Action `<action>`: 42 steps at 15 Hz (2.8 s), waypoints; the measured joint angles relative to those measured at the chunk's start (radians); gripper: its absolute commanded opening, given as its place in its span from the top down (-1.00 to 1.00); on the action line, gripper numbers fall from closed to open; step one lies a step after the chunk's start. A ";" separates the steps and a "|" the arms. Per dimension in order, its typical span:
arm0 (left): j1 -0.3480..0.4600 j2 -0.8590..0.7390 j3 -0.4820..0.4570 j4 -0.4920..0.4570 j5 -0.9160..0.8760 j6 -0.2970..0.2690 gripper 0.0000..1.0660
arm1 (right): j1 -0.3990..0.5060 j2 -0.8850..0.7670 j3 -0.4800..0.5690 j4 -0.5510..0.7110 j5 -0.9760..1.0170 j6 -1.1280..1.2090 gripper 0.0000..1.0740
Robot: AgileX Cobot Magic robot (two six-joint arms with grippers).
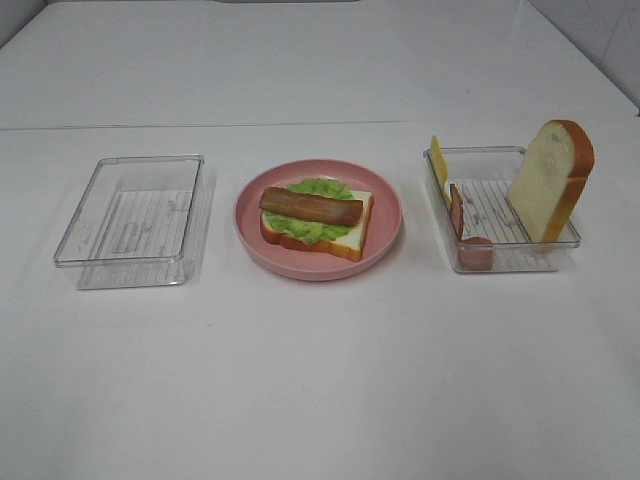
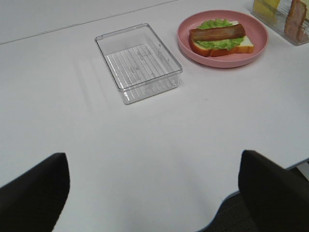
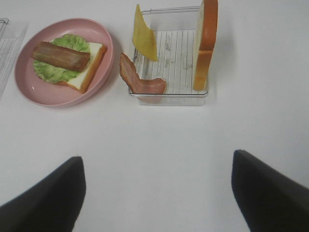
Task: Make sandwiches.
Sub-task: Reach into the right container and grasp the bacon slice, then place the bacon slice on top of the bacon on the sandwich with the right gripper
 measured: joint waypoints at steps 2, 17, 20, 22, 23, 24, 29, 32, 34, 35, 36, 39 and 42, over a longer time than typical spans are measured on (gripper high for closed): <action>0.000 0.000 0.000 -0.001 -0.001 0.000 -0.68 | 0.000 0.200 -0.132 0.007 0.021 0.000 -0.45; 0.000 0.000 0.000 -0.001 -0.002 0.000 -0.68 | 0.185 1.102 -0.782 0.051 0.287 0.069 -0.35; 0.000 0.000 0.000 -0.001 -0.002 0.000 -0.68 | 0.215 1.212 -0.859 0.052 0.312 0.081 -0.28; 0.000 0.000 0.000 -0.001 -0.002 0.000 -0.68 | 0.215 1.285 -0.920 0.046 0.337 0.095 -0.19; 0.000 0.000 0.000 -0.001 -0.002 0.000 -0.68 | 0.215 1.318 -0.945 0.032 0.338 0.104 -0.13; 0.000 0.000 0.000 -0.001 -0.002 0.000 -0.68 | 0.215 1.342 -0.957 0.018 0.340 0.107 -0.13; 0.000 0.000 0.000 -0.001 -0.003 0.000 -0.68 | 0.215 1.406 -0.960 0.004 0.347 0.108 -0.06; 0.000 0.000 0.000 -0.001 -0.003 0.000 -0.68 | 0.215 1.433 -0.962 0.004 0.347 0.108 0.00; 0.000 0.000 0.000 -0.001 -0.003 0.000 -0.68 | 0.215 1.449 -0.962 0.004 0.347 0.108 0.23; 0.000 0.000 0.000 -0.001 -0.003 0.000 -0.68 | 0.215 1.452 -0.962 0.004 0.347 0.108 0.40; 0.000 0.000 0.000 -0.001 -0.003 0.000 -0.68 | 0.215 1.452 -0.962 0.004 0.347 0.106 0.70; 0.000 0.000 0.000 -0.001 -0.003 0.000 -0.68 | 0.215 1.452 -0.962 0.004 0.347 0.101 1.00; 0.000 0.000 0.000 -0.001 -0.003 0.000 -0.68 | 0.215 1.452 -0.962 0.004 0.347 0.095 1.00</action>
